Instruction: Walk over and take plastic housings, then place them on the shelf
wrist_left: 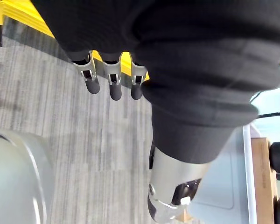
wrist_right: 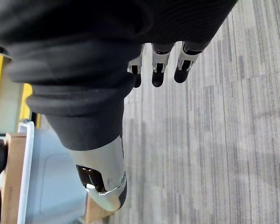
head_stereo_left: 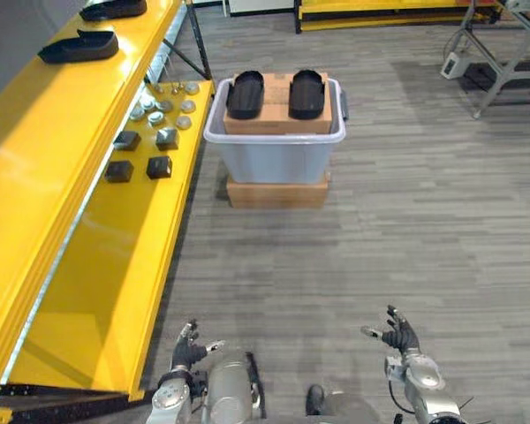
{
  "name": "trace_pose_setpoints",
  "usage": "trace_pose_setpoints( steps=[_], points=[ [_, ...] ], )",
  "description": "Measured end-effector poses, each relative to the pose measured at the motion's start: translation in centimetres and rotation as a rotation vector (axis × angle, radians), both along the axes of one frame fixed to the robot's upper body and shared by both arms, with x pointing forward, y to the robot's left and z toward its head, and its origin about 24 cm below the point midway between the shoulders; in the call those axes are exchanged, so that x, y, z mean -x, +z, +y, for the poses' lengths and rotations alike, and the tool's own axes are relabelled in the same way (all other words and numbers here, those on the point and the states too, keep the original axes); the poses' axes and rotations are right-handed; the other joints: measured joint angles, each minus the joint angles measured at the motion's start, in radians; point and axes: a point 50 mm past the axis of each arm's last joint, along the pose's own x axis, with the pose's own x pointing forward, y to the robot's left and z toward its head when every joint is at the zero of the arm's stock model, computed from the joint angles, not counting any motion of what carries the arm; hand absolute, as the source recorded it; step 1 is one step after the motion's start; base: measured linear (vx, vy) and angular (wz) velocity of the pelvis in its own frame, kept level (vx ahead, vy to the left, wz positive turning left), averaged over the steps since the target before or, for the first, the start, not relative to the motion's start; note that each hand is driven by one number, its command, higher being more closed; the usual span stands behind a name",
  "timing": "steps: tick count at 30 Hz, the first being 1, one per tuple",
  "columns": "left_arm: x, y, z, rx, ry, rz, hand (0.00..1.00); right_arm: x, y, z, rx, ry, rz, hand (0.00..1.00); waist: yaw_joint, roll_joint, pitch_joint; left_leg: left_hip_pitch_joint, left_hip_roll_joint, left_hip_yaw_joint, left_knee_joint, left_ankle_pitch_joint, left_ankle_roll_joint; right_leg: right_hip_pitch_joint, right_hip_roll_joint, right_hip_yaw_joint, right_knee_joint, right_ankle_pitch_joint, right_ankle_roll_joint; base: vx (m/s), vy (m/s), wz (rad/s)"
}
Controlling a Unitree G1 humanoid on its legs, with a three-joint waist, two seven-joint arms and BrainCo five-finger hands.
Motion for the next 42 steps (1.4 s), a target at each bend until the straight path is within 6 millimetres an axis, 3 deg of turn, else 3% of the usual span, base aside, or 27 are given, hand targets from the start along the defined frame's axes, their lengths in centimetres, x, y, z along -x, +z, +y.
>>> trace_pose_setpoints(
  steps=[1,2,3,4,5,6,7,8,9,10,11,12,13,15,18,20,22,23,24,25,26,28,30,34,37,39,42],
  points=[
    [0.3,-0.1,-0.2,0.006,0.003,0.007,0.00,-0.1,0.1,-0.1,0.002,-0.002,-0.002,0.00,0.001,0.009,-0.005,0.008,-0.031,-0.023,-0.258,0.055,-0.033,0.034,-0.001,0.009,-0.037,-0.010,0.017,0.46,0.141,-0.39],
    [0.7,-0.3,-0.3,0.012,0.007,0.019,0.00,-0.1,0.0,-0.2,0.003,-0.003,0.005,0.00,0.007,0.030,-0.014,0.007,-0.027,-0.044,-0.426,0.085,-0.040,0.068,0.016,0.028,-0.068,-0.029,0.036,0.46,0.169,-0.47],
    [0.8,-0.5,-0.3,0.013,0.008,0.027,0.00,0.1,-0.3,-0.1,0.001,-0.006,0.017,0.00,0.014,0.034,-0.016,0.002,-0.022,-0.043,-0.418,0.130,-0.037,0.089,0.019,0.038,-0.073,-0.046,0.048,0.49,0.226,-0.52],
    [1.0,-0.6,-0.2,0.012,0.011,0.042,0.00,0.8,-0.9,0.3,-0.014,-0.010,0.046,0.00,0.025,0.014,-0.030,0.006,-0.044,-0.032,-0.373,0.210,-0.003,0.119,-0.010,0.056,-0.067,-0.082,0.060,0.65,0.271,-0.26],
    [1.1,-0.7,-0.4,0.018,0.014,0.044,0.00,1.3,-1.2,0.5,-0.022,-0.014,0.061,0.00,0.024,-0.022,-0.053,-0.009,-0.078,-0.026,-0.331,0.223,0.021,0.111,-0.049,0.057,-0.022,-0.113,0.075,0.56,0.222,-0.08],
    [1.0,-0.7,-0.7,0.025,0.012,0.044,0.00,1.5,-1.3,0.4,-0.021,-0.016,0.066,0.00,0.021,-0.026,-0.056,-0.011,-0.086,-0.021,-0.309,0.225,0.030,0.106,-0.065,0.059,0.019,-0.119,0.069,0.61,0.212,0.06],
    [1.0,-0.9,-1.2,0.039,0.009,0.050,0.00,2.0,-1.5,0.2,-0.018,-0.021,0.084,0.00,0.022,-0.028,-0.062,0.003,-0.100,-0.013,-0.280,0.201,0.077,0.059,-0.090,0.076,0.160,-0.123,0.074,0.63,0.239,0.01],
    [1.4,-1.2,-1.1,0.037,0.011,0.068,0.00,2.4,-1.9,0.3,-0.027,-0.024,0.105,0.00,0.020,-0.048,-0.069,0.051,-0.132,0.003,-0.290,0.160,0.092,-0.016,-0.130,0.100,0.387,-0.103,0.109,0.74,0.284,0.03],
    [1.5,-1.2,-0.9,0.034,0.012,0.077,0.00,2.7,-2.1,0.4,-0.029,-0.025,0.116,0.00,0.017,-0.054,-0.068,0.083,-0.151,0.004,-0.297,0.146,0.097,-0.058,-0.152,0.109,0.512,-0.065,0.154,0.71,0.265,0.20],
    [1.6,-1.3,-0.7,0.031,0.013,0.086,0.00,3.3,-2.4,0.4,-0.034,-0.029,0.134,0.00,0.009,-0.061,-0.066,0.160,-0.184,-0.003,-0.311,0.110,0.107,-0.132,-0.190,0.120,0.748,0.025,0.207,0.47,0.160,0.30],
    [1.6,-1.3,-0.7,0.033,0.019,0.088,0.00,3.5,-2.5,0.5,-0.036,-0.028,0.140,0.00,0.003,-0.061,-0.064,0.201,-0.196,-0.014,-0.318,0.095,0.111,-0.162,-0.206,0.109,0.850,0.018,0.196,0.68,0.208,0.43],
    [1.7,-1.3,-0.6,0.034,0.025,0.091,0.00,3.8,-2.6,0.5,-0.040,-0.024,0.148,0.00,-0.013,-0.046,-0.062,0.312,-0.205,-0.037,-0.356,0.068,0.121,-0.225,-0.232,0.049,0.994,-0.019,0.135,0.57,0.156,0.35],
    [1.6,-1.3,-0.5,0.029,0.018,0.089,0.00,4.0,-2.7,0.5,-0.040,-0.025,0.154,0.00,-0.018,-0.032,-0.069,0.369,-0.199,-0.050,-0.387,0.057,0.125,-0.271,-0.232,0.007,1.008,-0.038,0.108,0.65,0.140,0.36],
    [0.9,-1.0,-0.2,0.009,-0.011,0.075,0.00,3.5,-2.5,0.7,-0.040,-0.010,0.140,0.00,-0.035,-0.022,-0.067,0.459,-0.185,-0.081,-0.445,0.057,0.123,-0.368,-0.220,-0.084,0.893,-0.092,0.097,0.51,0.028,0.45],
    [0.1,-0.7,-0.1,0.003,-0.017,0.054,0.00,3.1,-2.3,0.8,-0.043,-0.004,0.129,0.00,-0.044,-0.016,-0.060,0.517,-0.154,-0.094,-0.471,0.035,0.087,-0.450,-0.183,-0.119,0.597,-0.089,0.109,0.41,-0.045,0.39],
    [0.3,-0.8,0.0,-0.001,-0.017,0.061,0.00,3.2,-2.5,1.1,-0.052,-0.002,0.133,0.00,-0.051,-0.024,-0.061,0.581,-0.125,-0.103,-0.486,-0.005,0.025,-0.460,-0.131,-0.093,0.258,0.043,0.115,0.53,-0.144,0.36],
    [1.3,-1.1,0.5,-0.013,-0.011,0.091,0.00,3.8,-2.8,1.4,-0.063,-0.006,0.147,0.00,-0.059,-0.055,-0.070,0.623,-0.126,-0.108,-0.473,-0.060,-0.011,-0.464,-0.124,-0.053,0.158,0.138,0.096,0.51,-0.231,0.35],
    [1.8,-1.5,0.3,-0.006,-0.009,0.114,0.00,4.4,-2.9,1.1,-0.060,-0.014,0.164,0.00,-0.063,-0.053,-0.075,0.642,-0.107,-0.131,-0.431,-0.107,-0.035,-0.467,-0.116,-0.050,0.229,0.216,0.063,0.54,-0.284,0.38],
    [2.0,-1.6,0.3,-0.003,-0.007,0.123,0.00,4.6,-3.0,1.1,-0.061,-0.017,0.172,0.00,-0.060,-0.053,-0.077,0.635,-0.097,-0.133,-0.377,-0.113,-0.047,-0.475,-0.114,-0.049,0.266,0.216,0.050,0.55,-0.321,0.26],
    [1.9,-1.7,-0.3,0.012,-0.007,0.121,0.00,5.0,-3.1,0.9,-0.059,-0.021,0.182,0.00,-0.061,-0.035,-0.081,0.543,-0.056,-0.127,-0.166,-0.113,-0.064,-0.454,-0.097,-0.064,0.268,0.180,0.033,0.51,-0.335,0.16],
    [1.8,-1.8,-0.8,0.031,-0.005,0.119,0.00,4.9,-3.0,0.7,-0.052,-0.023,0.174,0.00,-0.062,-0.002,-0.079,0.427,0.001,-0.122,0.076,-0.056,-0.116,-0.405,-0.053,-0.086,0.214,0.174,0.020,0.50,-0.334,0.11],
    [2.0,-1.9,-1.3,0.047,0.005,0.122,0.00,4.6,-2.9,0.7,-0.054,-0.024,0.168,0.00,-0.049,0.022,-0.071,0.328,0.091,-0.092,0.304,-0.048,-0.115,-0.309,0.008,-0.091,0.135,0.182,-0.019,0.48,-0.274,-0.18],
    [1.9,-1.9,-1.7,0.060,0.004,0.122,0.00,4.5,-2.8,0.8,-0.056,-0.032,0.162,0.00,-0.044,-0.006,-0.060,0.308,0.097,-0.064,0.285,-0.070,-0.078,-0.221,0.016,-0.086,0.078,0.179,-0.024,0.50,-0.234,-0.19],
    [0.7,-1.4,-2.4,0.076,-0.003,0.077,0.00,4.2,-2.4,-0.2,-0.037,-0.077,0.135,0.00,-0.035,0.005,-0.066,0.301,0.054,-0.074,-0.170,-0.068,-0.063,-0.162,0.017,-0.056,0.016,0.179,-0.019,0.27,-0.056,-0.25],
    [0.6,-1.5,-2.6,0.081,-0.003,0.083,0.00,4.9,-2.7,-0.6,-0.030,-0.093,0.159,0.00,-0.033,0.051,-0.072,0.316,0.052,-0.105,-0.339,0.078,-0.060,-0.154,0.049,-0.021,0.011,0.163,0.008,0.15,0.122,-0.34],
    [1.1,-1.8,-2.3,0.072,-0.003,0.106,0.00,5.6,-3.1,0.1,-0.051,-0.098,0.174,0.00,-0.034,0.016,-0.085,0.360,0.023,-0.080,-0.431,0.097,-0.045,-0.151,0.022,0.003,0.002,0.158,0.032,0.10,0.138,-0.23],
    [1.3,-2.0,-2.0,0.065,-0.001,0.119,0.00,6.2,-3.3,0.4,-0.066,-0.110,0.188,0.00,-0.033,-0.005,-0.098,0.381,0.005,-0.046,-0.488,0.115,-0.031,-0.167,0.006,0.031,-0.009,0.160,0.055,0.06,0.096,-0.21]
  ],
)
